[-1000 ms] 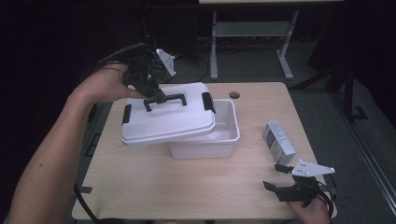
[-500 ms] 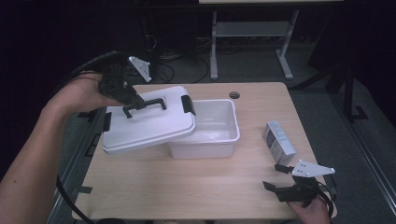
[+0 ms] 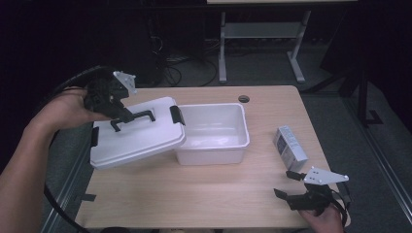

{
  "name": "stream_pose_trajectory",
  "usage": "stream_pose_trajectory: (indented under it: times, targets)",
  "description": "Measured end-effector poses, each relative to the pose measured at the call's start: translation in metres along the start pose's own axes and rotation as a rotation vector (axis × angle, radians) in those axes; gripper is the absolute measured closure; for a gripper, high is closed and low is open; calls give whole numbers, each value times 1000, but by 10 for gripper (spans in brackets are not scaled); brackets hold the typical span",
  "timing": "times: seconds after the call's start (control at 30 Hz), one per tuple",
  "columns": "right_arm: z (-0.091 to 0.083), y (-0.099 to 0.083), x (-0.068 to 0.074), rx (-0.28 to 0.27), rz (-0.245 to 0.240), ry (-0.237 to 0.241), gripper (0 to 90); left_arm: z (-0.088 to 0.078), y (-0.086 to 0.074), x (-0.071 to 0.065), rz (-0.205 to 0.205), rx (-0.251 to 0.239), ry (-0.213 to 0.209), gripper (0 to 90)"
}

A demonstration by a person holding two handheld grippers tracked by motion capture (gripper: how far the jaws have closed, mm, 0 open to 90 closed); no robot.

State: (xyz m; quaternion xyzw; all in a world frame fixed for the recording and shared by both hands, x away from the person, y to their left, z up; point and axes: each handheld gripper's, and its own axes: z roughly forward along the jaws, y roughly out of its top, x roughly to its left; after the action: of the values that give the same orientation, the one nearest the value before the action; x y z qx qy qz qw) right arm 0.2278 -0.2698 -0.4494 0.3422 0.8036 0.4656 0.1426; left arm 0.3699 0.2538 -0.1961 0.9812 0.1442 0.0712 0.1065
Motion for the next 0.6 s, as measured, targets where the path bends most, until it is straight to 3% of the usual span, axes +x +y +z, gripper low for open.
stream_pose_trajectory:
  times: [0.27,0.6]
  targets:
    - [0,0,1,3,-3,-4,200,5,-27,0,-40,0,-1,847]
    - [0,0,1,8,1,-5,200,19,-47,0,-52,18,6,847]
